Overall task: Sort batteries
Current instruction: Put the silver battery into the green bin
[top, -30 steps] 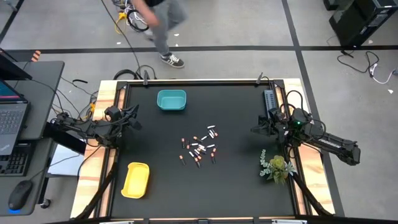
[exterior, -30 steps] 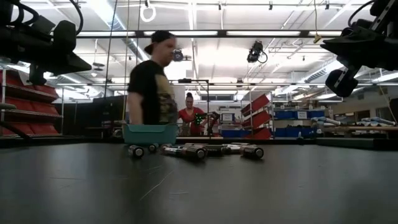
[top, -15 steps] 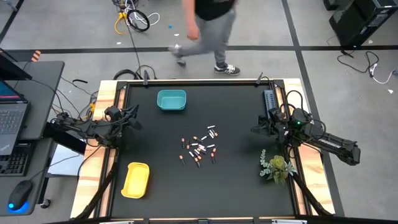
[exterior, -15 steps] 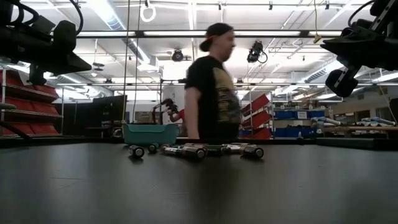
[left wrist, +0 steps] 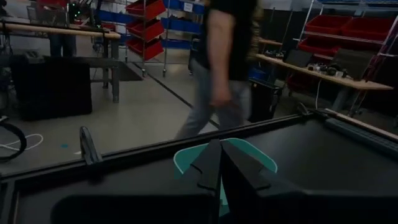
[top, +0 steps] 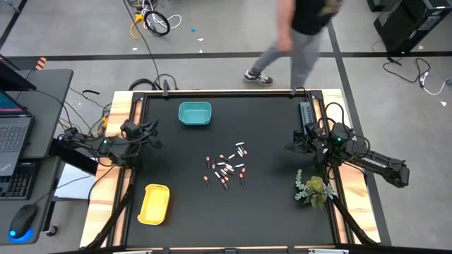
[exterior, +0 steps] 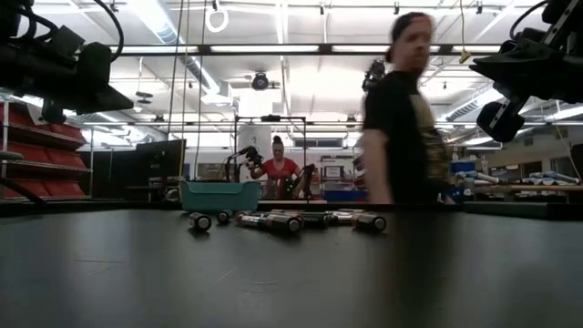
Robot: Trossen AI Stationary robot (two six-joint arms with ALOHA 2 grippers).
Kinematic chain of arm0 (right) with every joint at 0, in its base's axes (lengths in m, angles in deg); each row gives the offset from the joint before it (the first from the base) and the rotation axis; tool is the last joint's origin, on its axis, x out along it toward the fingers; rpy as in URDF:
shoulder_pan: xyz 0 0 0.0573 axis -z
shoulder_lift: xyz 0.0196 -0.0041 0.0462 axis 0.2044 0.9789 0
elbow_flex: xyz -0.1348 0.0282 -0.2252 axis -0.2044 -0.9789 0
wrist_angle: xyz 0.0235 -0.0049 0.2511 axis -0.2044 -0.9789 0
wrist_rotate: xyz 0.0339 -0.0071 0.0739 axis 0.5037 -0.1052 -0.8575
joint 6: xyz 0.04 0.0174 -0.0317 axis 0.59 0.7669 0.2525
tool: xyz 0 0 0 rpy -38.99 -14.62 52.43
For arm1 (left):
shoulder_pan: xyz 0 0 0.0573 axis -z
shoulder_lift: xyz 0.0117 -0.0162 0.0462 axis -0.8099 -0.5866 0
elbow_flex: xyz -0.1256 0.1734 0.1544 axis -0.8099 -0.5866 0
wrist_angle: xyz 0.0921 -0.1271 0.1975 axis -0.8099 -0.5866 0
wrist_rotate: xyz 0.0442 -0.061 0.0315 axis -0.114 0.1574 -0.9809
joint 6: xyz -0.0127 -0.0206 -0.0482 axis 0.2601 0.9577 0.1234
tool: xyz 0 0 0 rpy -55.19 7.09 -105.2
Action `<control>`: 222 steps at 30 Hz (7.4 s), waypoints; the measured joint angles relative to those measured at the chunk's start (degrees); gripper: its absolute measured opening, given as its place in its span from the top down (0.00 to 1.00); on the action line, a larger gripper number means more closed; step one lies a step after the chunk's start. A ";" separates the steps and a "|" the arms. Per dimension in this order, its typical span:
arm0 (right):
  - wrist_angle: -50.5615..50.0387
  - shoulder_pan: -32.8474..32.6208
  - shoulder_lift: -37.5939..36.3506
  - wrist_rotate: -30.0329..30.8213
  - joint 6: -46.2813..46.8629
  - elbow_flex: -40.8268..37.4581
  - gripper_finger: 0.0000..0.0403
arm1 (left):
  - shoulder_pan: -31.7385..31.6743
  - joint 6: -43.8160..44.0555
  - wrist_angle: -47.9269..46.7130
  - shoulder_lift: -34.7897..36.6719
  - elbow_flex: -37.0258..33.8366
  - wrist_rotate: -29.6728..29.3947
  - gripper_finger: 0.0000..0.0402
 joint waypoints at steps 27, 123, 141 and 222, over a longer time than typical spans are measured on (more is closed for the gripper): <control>0.47 0.00 0.01 0.00 0.00 0.00 0.99 | -0.09 -12.67 31.35 -0.35 -6.18 -16.47 0.94; -10.42 -22.71 85.98 45.16 -54.27 43.96 0.78 | 0.37 -13.44 32.89 -17.87 1.51 27.66 0.75; -9.05 -11.47 97.77 35.49 -69.97 47.22 0.79 | 0.37 -21.02 24.40 -22.93 7.63 28.36 0.75; -19.48 -5.31 127.06 35.23 -69.82 102.94 1.00 | -2.16 -18.27 21.29 -27.19 7.59 26.72 0.75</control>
